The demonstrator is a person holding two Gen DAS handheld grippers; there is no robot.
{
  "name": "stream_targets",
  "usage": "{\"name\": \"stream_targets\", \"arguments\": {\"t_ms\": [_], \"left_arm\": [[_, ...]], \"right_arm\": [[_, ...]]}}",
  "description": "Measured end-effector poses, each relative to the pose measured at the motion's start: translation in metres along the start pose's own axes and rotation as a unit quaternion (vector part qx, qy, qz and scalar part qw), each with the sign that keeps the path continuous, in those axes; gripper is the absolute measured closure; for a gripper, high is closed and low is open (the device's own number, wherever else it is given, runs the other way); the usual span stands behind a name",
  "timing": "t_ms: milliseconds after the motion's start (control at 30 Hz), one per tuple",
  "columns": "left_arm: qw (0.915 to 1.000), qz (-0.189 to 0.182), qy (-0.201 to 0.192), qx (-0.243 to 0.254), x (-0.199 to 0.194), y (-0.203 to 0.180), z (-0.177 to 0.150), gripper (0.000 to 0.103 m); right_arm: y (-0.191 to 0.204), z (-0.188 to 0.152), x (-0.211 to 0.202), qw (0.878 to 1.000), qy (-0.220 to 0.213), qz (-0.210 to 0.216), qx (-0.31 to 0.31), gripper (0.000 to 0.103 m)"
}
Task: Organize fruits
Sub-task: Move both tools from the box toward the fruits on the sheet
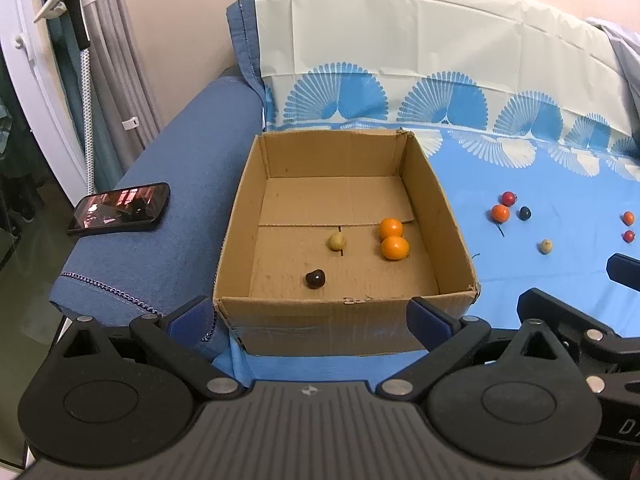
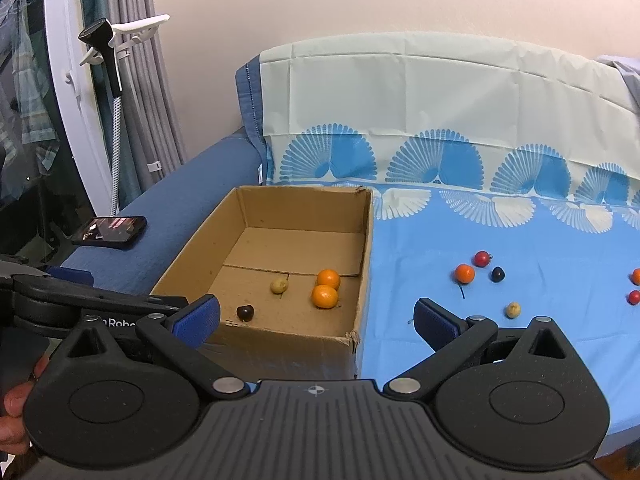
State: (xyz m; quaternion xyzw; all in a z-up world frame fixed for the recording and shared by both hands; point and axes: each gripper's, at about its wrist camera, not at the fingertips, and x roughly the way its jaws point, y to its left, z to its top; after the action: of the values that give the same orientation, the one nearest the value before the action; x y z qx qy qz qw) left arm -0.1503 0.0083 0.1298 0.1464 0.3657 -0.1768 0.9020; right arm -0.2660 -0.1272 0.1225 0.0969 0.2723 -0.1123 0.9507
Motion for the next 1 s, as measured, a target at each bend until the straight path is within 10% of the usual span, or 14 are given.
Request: {"name": "stream_targets", "arguments": {"t_ms": [567, 1000], "left_arm": [[0.9988, -0.007, 0.033, 0.035, 0.028, -0.049, 0.024, 0.0], [0.9936, -0.063, 0.063, 0.069, 0.085, -0.148, 0.069, 0.0]], "right_arm": [[-0.047, -0.003, 0.01, 0.999, -0.002, -0.02, 0.05, 0.001], [-0.182, -0.012, 0.019, 0.977, -0.028, -0.17, 0.125, 0.001]]}}
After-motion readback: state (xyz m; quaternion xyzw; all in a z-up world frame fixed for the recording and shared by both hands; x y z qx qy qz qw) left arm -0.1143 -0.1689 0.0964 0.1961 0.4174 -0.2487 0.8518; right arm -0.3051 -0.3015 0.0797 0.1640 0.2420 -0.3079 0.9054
